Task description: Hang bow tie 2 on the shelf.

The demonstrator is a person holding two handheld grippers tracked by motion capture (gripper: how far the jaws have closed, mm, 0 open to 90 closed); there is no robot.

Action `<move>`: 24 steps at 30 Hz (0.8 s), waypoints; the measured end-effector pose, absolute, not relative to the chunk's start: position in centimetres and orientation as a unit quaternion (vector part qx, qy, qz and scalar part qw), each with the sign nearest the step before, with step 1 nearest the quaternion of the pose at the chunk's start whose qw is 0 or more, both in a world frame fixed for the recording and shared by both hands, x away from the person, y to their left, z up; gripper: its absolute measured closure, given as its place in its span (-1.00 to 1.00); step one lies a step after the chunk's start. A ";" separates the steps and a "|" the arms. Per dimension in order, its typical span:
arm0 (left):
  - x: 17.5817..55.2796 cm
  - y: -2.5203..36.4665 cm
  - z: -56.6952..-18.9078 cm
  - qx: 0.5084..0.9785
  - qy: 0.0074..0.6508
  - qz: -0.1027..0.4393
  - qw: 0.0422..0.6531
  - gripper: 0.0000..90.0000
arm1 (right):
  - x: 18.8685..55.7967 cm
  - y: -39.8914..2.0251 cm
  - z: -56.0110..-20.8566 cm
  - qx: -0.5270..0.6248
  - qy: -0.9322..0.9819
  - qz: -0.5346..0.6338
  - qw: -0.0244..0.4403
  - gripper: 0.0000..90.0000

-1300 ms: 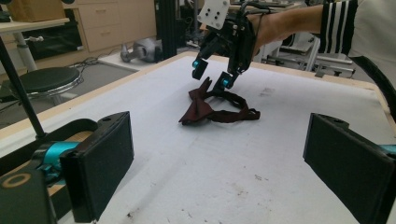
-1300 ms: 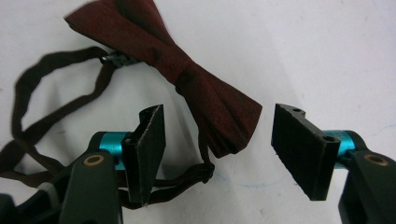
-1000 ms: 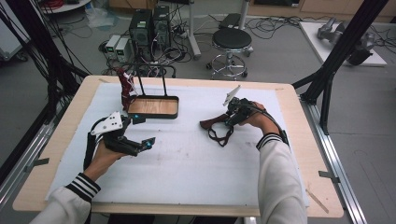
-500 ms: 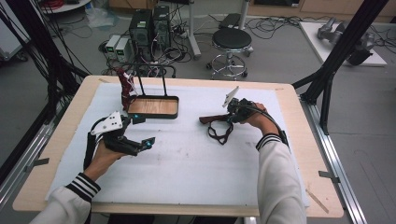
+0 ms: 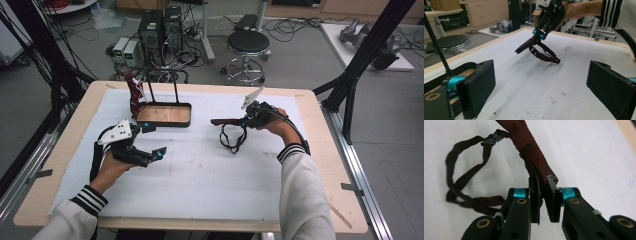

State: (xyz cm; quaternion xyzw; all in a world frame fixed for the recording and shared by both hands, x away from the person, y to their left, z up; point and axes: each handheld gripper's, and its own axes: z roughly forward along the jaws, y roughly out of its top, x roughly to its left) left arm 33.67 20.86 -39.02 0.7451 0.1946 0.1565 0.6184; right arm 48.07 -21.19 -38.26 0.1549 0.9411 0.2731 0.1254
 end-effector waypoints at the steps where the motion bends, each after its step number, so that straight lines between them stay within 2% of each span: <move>1: 33.7 20.9 -39.0 0.745 0.195 0.157 0.618 -0.80 | 48.0 -21.2 -38.0 0.157 0.939 0.280 0.126 0.85; 9: 33.6 20.8 -38.9 0.744 0.195 0.161 0.618 -0.80 | 47.2 -21.2 -35.9 0.166 0.913 0.353 0.117 0.85; 24: 33.5 20.5 -38.5 0.743 0.189 0.163 0.621 -0.80 | 44.9 -21.1 -32.9 0.163 0.896 0.397 0.116 0.86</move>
